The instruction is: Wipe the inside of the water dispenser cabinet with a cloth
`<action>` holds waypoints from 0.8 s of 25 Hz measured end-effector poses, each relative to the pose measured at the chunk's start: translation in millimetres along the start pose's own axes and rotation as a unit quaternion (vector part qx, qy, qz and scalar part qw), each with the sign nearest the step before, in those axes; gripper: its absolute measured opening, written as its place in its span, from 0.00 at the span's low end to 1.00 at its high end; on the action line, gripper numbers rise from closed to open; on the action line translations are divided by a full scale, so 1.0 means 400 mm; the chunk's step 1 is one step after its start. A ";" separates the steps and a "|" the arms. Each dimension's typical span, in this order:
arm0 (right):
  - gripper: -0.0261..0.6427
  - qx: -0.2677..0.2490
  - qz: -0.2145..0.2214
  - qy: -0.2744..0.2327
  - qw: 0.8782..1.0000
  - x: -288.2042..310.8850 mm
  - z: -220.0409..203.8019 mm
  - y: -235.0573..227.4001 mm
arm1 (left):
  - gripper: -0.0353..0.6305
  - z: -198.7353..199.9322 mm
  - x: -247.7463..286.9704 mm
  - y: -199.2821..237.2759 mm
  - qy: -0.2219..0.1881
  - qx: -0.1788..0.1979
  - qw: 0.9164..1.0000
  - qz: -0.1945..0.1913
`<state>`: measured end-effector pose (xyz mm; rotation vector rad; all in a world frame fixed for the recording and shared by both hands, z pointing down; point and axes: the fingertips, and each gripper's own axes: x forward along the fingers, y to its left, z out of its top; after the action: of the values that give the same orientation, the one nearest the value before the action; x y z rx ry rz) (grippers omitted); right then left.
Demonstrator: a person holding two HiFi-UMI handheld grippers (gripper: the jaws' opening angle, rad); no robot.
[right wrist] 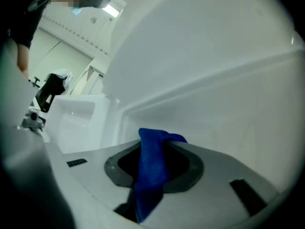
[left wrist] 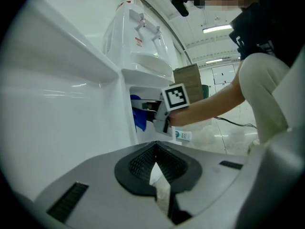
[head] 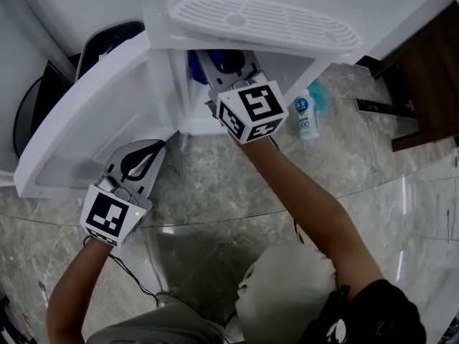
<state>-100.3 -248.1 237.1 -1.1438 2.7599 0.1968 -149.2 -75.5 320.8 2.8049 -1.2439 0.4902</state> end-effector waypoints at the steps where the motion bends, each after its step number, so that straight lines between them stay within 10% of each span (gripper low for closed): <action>1: 0.16 0.016 0.010 0.014 1.000 -0.035 -0.007 0.010 | 0.06 0.004 0.010 0.005 -0.004 -0.005 1.000 0.003; 20: 0.16 0.063 0.109 0.124 0.984 -0.376 -0.016 0.074 | 0.06 0.135 0.160 -0.044 -0.083 0.010 0.996 -0.019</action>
<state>-16.9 -124.6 273.0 -0.8872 3.0625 -0.1040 -81.5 -118.0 290.4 2.9332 -1.2154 0.2728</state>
